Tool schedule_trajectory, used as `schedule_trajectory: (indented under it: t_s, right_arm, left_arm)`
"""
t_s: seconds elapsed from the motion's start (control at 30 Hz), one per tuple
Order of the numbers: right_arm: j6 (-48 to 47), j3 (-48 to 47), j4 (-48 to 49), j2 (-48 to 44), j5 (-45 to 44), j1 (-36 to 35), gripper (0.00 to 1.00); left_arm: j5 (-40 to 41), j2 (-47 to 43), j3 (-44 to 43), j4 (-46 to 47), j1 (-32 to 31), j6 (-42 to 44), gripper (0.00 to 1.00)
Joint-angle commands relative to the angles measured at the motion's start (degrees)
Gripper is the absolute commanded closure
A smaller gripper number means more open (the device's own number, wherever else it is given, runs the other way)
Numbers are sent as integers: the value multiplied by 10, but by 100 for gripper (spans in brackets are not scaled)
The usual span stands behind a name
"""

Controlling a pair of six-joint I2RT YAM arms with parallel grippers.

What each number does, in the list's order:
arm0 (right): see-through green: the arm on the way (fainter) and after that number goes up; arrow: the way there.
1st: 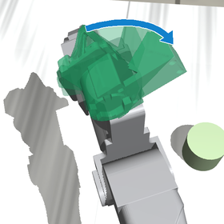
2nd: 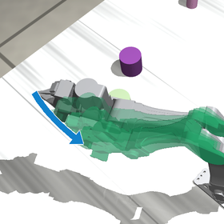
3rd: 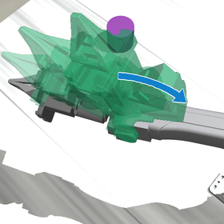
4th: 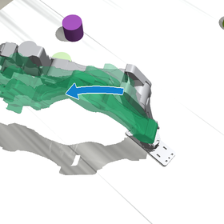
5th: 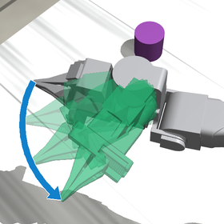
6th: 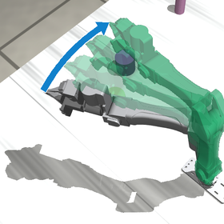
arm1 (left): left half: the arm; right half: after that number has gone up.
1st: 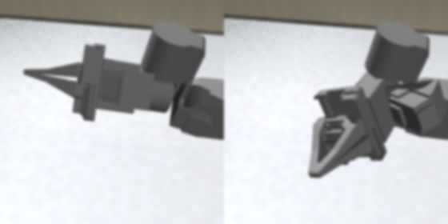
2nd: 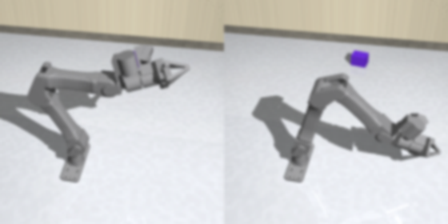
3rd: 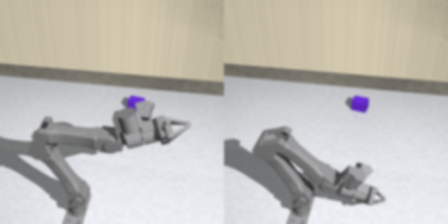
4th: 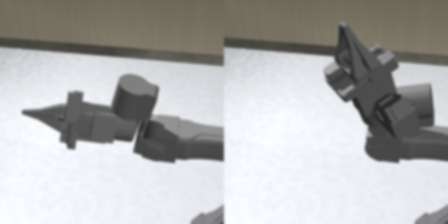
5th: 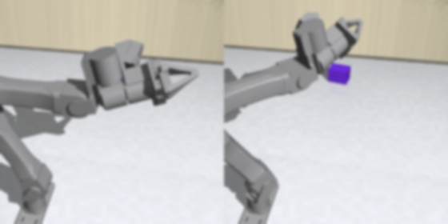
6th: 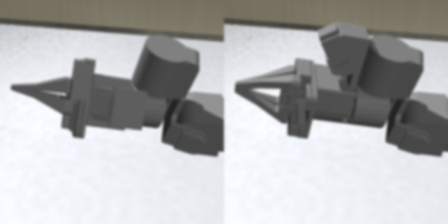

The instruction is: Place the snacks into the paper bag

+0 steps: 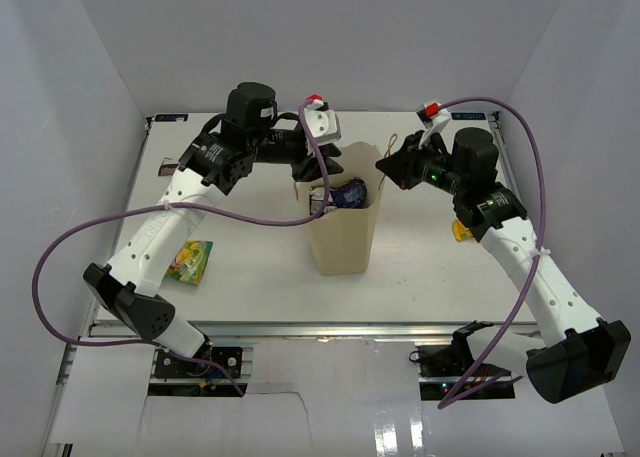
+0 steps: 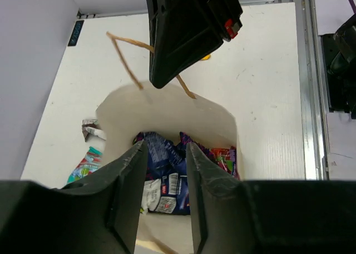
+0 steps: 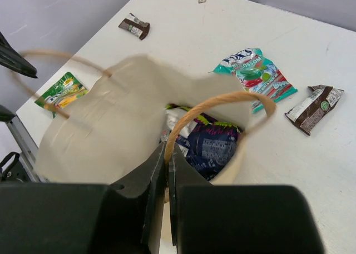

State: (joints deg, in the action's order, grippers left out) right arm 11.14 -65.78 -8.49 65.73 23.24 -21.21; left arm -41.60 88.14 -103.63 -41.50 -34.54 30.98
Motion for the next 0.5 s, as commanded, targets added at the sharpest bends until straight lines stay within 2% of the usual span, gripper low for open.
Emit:
schedule_trajectory:
  t_s: [0.0, 0.17, 0.27, 0.33, 0.37, 0.4, 0.43, 0.47]
  right_arm:
    - [2, 1, 27, 1, -6, 1, 92]
    - [-3, 4, 27, -1, -6, 2, 92]
    - [-17, 4, 27, -3, 6, 1, 91]
    - [-59, -3, 23, -7, 49, 3, 86]
    - [-79, -7, 21, -12, 66, 4, 79]
    - [-97, -14, 11, -16, 92, 6, 54]
    - [-135, -17, 6, -20, 101, 9, 39]
    - [-149, -19, 1, -31, 106, 20, 25]
  left_arm:
    - [-18, -29, -4, 19, -3, -2, 53]
    - [21, -42, -8, 57, -3, -29, 48]
    - [104, -60, 2, 120, -3, -71, 44]
    - [199, -82, 14, 166, -3, -123, 41]
    - [242, -102, 20, 180, -3, -151, 30]
    - [338, -112, 36, 203, -3, -184, 24]
    - [388, -123, 46, 210, -3, -248, 17]
    - [441, -136, 59, 215, -3, -278, 6]
